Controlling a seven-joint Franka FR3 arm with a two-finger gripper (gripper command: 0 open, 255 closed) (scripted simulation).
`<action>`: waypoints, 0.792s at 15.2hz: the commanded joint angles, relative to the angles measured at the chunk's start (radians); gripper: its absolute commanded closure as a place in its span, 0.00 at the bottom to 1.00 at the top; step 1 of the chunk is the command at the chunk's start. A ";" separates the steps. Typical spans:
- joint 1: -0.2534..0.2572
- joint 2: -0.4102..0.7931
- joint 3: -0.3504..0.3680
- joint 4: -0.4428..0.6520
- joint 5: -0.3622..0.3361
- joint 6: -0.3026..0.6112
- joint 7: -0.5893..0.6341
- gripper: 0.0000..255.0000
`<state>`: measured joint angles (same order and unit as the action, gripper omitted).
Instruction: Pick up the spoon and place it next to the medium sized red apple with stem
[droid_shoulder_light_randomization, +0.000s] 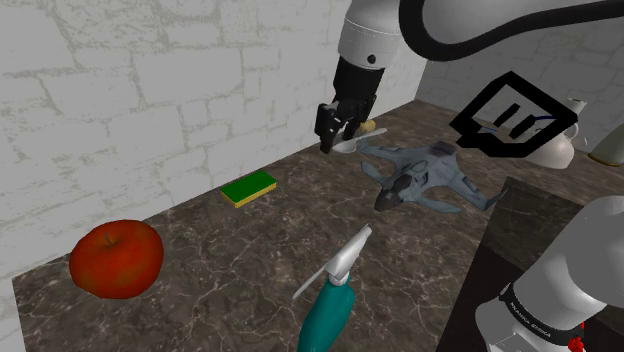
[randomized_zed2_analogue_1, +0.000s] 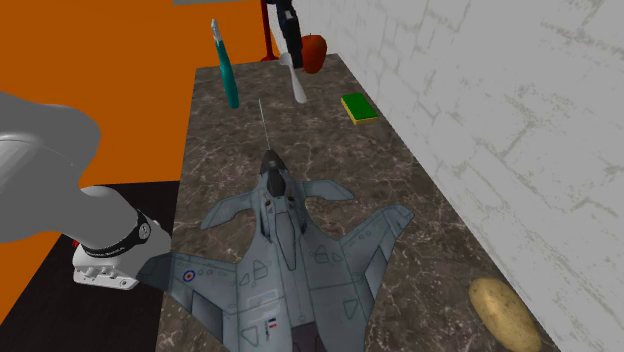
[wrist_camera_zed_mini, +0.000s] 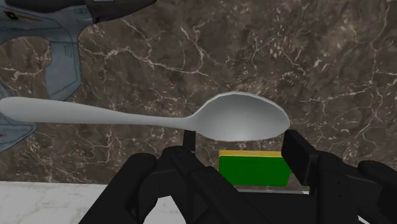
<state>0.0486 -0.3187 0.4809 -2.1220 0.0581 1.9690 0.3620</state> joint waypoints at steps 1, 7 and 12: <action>0.008 0.036 0.039 0.041 -0.014 -0.008 0.056 1.00; 0.033 0.206 0.165 0.208 -0.110 -0.037 0.246 1.00; 0.094 0.394 0.248 0.389 -0.248 -0.092 0.420 1.00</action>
<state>0.1257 0.0396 0.7125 -1.7714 -0.1618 1.8933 0.7422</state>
